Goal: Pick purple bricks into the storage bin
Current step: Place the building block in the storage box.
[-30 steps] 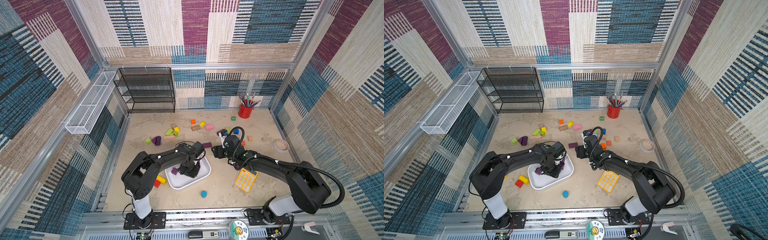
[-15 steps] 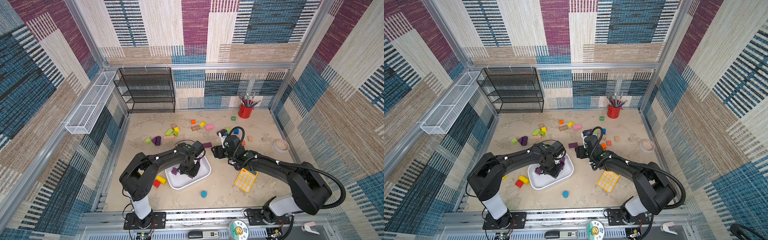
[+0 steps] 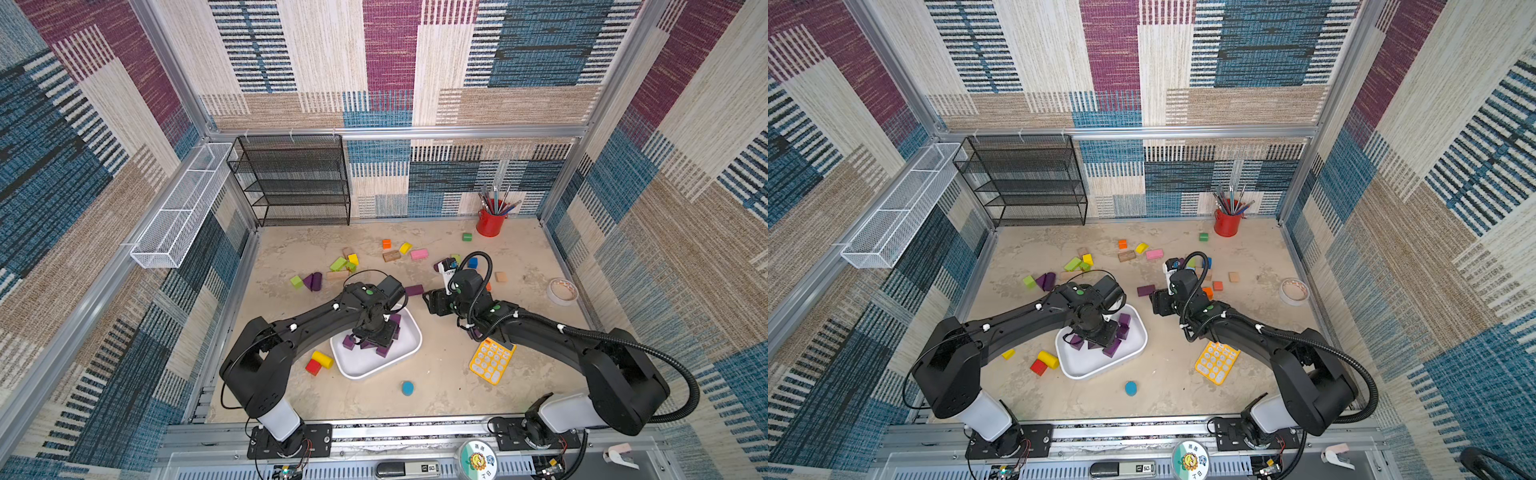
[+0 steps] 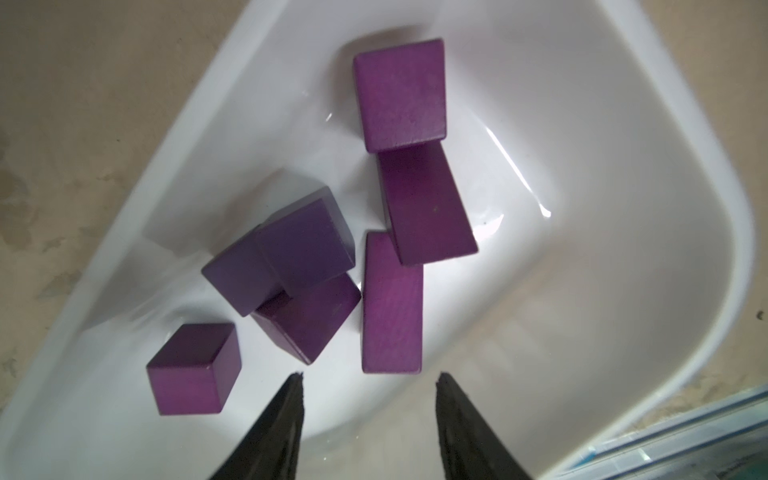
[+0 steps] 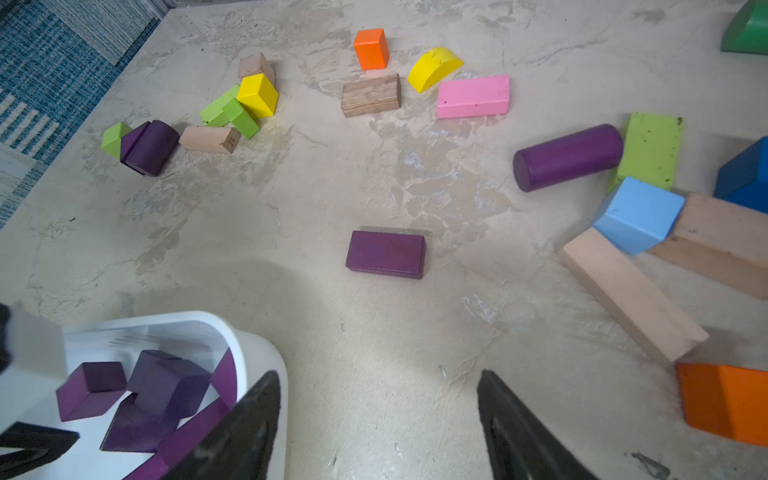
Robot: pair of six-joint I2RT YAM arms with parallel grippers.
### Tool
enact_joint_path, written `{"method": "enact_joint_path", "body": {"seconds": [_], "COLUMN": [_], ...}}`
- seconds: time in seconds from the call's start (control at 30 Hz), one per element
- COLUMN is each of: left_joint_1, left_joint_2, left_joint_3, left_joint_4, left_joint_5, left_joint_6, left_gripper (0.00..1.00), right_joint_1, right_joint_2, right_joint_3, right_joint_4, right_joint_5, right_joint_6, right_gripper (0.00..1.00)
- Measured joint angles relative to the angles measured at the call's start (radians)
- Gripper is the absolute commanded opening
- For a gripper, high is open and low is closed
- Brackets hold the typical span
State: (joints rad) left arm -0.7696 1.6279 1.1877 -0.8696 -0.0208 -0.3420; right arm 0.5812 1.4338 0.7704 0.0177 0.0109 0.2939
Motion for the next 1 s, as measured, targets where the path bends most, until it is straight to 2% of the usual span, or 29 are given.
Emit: {"method": "enact_joint_path", "body": {"seconds": [0.3,0.6,0.73,0.9,1.0], "left_joint_1": [0.002,0.037,0.053,0.087,0.109], "left_joint_2": [-0.076,-0.106,-0.108,-0.108,-0.108], "left_joint_3": [0.112,0.192,0.218,0.239,0.245], "left_joint_4": [-0.066,-0.094,-0.1,-0.102,-0.103], "left_joint_5": [-0.112,-0.216,-0.255,-0.27,-0.28], "left_joint_6": [0.011,0.058,0.08,0.087,0.087], "left_gripper": [0.78,0.94,0.99,0.99,1.0], "right_joint_1": [0.0,0.0,0.0,0.0,0.0], "right_joint_2": [-0.017,-0.051,-0.061,-0.081,-0.112], "right_joint_3": [0.0,-0.003,-0.005,-0.007,-0.025], "right_joint_4": [0.0,-0.001,-0.006,-0.007,0.0], "right_joint_5": [0.001,0.008,0.008,0.008,0.008], "right_joint_6": [0.0,0.0,0.0,-0.005,-0.016], "right_gripper": [0.76,0.77,0.85,1.0,0.99]}}
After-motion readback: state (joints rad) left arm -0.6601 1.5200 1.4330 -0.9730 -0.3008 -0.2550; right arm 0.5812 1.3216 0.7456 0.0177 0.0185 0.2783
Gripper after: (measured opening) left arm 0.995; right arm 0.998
